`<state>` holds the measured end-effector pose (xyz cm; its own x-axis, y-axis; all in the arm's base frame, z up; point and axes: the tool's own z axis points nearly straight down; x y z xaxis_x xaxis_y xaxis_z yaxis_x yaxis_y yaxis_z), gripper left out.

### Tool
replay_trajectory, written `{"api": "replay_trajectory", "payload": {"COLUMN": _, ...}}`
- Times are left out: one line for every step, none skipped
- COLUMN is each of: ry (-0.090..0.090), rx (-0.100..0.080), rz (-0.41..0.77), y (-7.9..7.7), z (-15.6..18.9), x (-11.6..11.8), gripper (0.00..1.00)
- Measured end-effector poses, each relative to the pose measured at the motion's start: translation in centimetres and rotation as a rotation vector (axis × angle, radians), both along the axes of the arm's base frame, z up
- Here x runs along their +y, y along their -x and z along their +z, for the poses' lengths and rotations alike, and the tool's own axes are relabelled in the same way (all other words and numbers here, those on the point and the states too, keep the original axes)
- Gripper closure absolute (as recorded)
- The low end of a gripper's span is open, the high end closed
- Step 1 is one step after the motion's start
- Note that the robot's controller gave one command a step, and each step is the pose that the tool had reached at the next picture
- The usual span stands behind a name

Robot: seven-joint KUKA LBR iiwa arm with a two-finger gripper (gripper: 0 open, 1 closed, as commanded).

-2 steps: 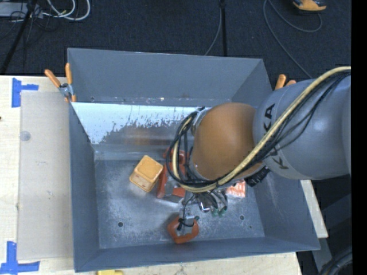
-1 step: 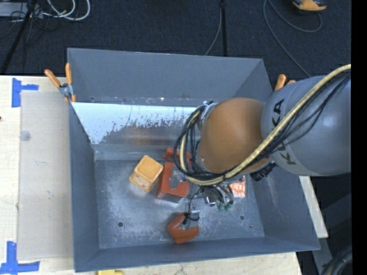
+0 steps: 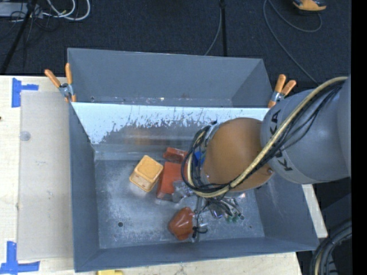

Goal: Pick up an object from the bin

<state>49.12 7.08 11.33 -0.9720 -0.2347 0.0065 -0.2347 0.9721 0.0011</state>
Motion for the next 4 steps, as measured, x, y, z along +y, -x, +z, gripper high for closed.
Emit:
{"api": "replay_trajectory", "payload": {"ry": -0.001, "rx": 0.005, "rz": 0.217, "y": -0.4, "z": -3.3, "x": -1.6, "gripper": 0.0}}
{"api": "replay_trajectory", "payload": {"ry": -0.003, "rx": 0.004, "rz": 0.306, "y": 0.0, "z": -4.4, "x": -0.5, "gripper": 1.0}}
{"api": "replay_trajectory", "payload": {"ry": -0.003, "rx": 0.004, "rz": 0.305, "y": 0.0, "z": -4.4, "x": -0.5, "gripper": 1.0}}
{"api": "replay_trajectory", "payload": {"ry": -0.004, "rx": 0.011, "rz": 0.301, "y": 0.1, "z": 0.2, "x": -0.5, "gripper": 1.0}}
